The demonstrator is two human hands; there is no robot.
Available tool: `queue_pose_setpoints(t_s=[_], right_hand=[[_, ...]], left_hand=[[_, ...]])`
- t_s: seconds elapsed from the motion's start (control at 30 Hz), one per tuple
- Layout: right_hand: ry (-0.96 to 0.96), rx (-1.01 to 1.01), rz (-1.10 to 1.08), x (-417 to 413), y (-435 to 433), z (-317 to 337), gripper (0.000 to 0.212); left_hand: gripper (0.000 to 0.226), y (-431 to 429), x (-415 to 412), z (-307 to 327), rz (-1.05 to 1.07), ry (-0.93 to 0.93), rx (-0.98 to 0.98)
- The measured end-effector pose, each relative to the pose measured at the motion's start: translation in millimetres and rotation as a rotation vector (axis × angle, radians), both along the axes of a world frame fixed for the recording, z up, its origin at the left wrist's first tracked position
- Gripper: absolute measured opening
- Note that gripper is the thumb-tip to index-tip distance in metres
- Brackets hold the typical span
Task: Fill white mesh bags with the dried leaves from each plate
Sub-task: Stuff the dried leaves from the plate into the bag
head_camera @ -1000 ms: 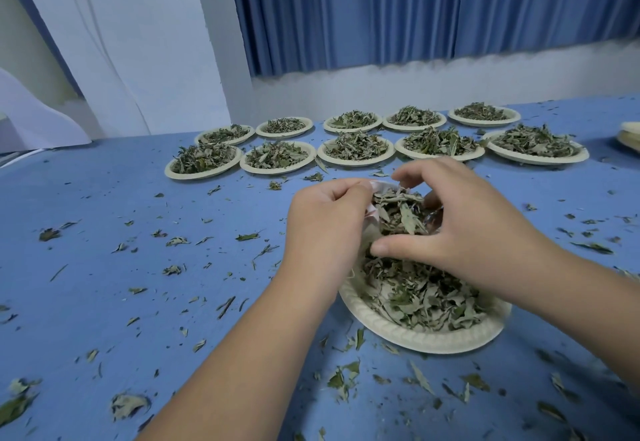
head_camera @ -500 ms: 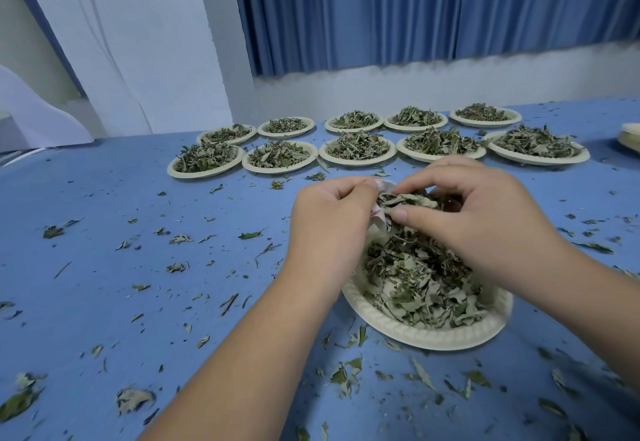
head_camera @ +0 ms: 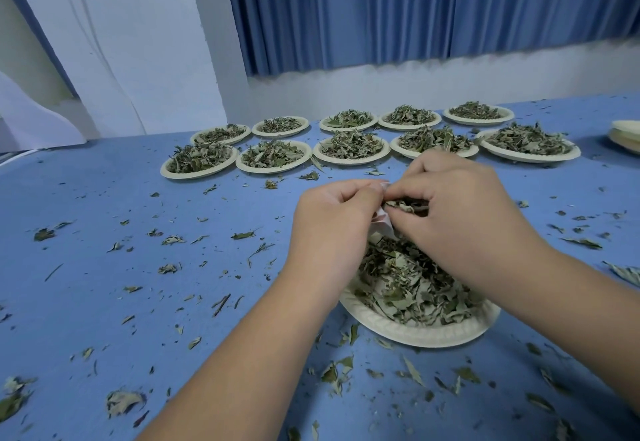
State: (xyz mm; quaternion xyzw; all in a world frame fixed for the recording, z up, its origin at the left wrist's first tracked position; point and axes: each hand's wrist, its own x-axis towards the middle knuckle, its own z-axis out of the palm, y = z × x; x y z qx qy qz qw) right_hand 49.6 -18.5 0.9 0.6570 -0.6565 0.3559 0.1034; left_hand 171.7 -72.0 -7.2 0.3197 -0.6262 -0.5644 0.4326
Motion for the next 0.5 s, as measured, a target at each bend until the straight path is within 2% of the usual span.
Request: queue_pose_setpoints(t_s=[0.13,0.3,0.5], right_hand=[[-0.037,0.029,0.077,-2.3,6.0,1.3,0.025],[-0.098,-0.103,0.057,0.4,6.7,0.0,0.008],[-0.089,-0.131,0.053,-0.9,0.7,-2.7,0.01]], left_hand=[[0.018,-2.3,1.8,-0.1,0.026,0.019,0.014],[0.02,0.3,0.8,0.6,-0.006,0.05,0.025],[0.017,1.7,-0.3,0.8,-0.034,0.076,0.071]])
